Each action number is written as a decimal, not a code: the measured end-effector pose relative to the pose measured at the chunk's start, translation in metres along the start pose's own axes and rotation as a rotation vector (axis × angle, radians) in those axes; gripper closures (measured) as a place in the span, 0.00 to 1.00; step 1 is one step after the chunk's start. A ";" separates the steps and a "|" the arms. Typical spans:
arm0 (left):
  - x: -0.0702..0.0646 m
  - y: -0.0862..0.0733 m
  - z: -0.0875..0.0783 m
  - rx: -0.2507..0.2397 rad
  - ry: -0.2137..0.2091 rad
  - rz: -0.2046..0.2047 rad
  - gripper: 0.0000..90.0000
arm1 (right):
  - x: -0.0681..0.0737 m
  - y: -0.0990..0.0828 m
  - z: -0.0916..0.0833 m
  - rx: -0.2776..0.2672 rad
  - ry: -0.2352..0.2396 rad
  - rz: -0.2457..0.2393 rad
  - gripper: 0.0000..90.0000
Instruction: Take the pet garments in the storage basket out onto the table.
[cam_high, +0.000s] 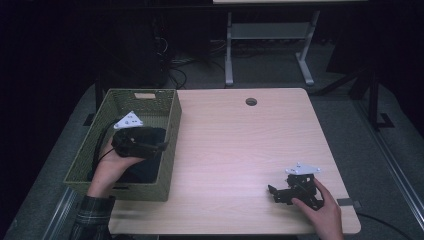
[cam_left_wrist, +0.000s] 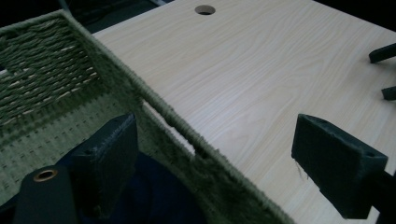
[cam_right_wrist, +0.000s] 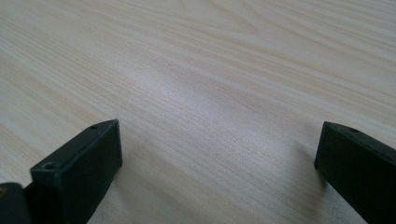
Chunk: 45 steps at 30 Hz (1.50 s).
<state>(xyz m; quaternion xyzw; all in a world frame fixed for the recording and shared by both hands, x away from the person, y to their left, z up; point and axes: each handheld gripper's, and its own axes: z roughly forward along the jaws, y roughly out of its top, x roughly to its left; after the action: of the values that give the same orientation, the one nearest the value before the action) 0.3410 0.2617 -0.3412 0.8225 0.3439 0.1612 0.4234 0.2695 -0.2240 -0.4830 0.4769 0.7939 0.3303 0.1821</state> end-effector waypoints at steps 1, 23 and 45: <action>0.002 -0.001 -0.001 0.006 0.001 0.005 0.16 | 0.000 0.000 0.000 0.000 0.000 0.000 0.00; 0.042 -0.027 -0.025 0.050 0.105 -0.045 0.16 | 0.000 0.000 0.000 -0.001 0.000 0.001 0.00; 0.070 -0.049 -0.029 0.211 0.206 -0.091 0.27 | 0.000 0.000 0.000 -0.001 0.000 0.003 0.00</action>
<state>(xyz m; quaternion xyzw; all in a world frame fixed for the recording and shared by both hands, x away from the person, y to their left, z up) 0.3538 0.3478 -0.3654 0.8251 0.4374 0.1886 0.3039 0.2695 -0.2238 -0.4829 0.4781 0.7931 0.3307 0.1820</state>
